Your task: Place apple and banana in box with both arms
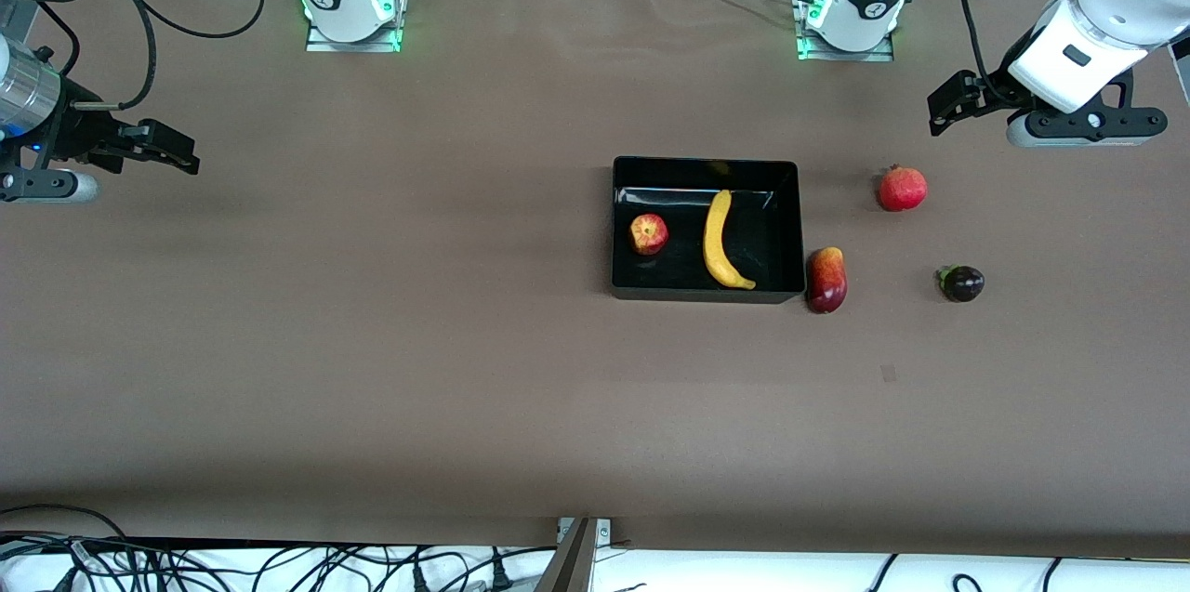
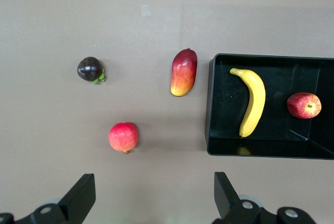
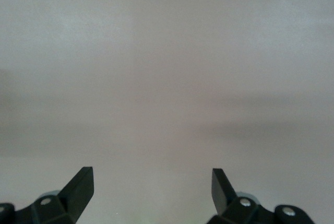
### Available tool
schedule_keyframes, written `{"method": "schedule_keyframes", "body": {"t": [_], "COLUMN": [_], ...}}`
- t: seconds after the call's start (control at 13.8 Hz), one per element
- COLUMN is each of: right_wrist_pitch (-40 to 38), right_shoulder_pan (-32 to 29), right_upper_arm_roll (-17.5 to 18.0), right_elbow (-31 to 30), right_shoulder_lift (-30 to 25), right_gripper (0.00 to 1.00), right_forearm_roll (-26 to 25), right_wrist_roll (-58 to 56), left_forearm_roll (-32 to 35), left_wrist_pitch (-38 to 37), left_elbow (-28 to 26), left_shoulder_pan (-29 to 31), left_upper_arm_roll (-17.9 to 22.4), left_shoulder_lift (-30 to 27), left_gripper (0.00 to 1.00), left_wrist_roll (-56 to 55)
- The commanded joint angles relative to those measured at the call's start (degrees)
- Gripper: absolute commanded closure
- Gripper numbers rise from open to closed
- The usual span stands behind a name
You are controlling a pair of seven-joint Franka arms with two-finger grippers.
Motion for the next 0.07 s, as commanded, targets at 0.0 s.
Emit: {"method": "schedule_keyframes", "body": {"t": [0.0], "right_wrist_pitch": [-0.6], "right_shoulder_pan": [0.0], "right_upper_arm_roll": [0.2], "right_elbow": [0.8], "right_shoulder_lift": [0.1], "right_gripper": [0.00], "right_forearm_roll": [0.1], "right_wrist_roll": [-0.2], "left_forearm_roll": [1.0], "left_wrist_pitch": [-1.6], "left_elbow": [2.2], "left_shoulder_pan": [0.5], "left_upper_arm_roll": [-0.3], "left_shoulder_lift": [0.7], "left_gripper": [0.00], "left_wrist_roll": [0.3]}}
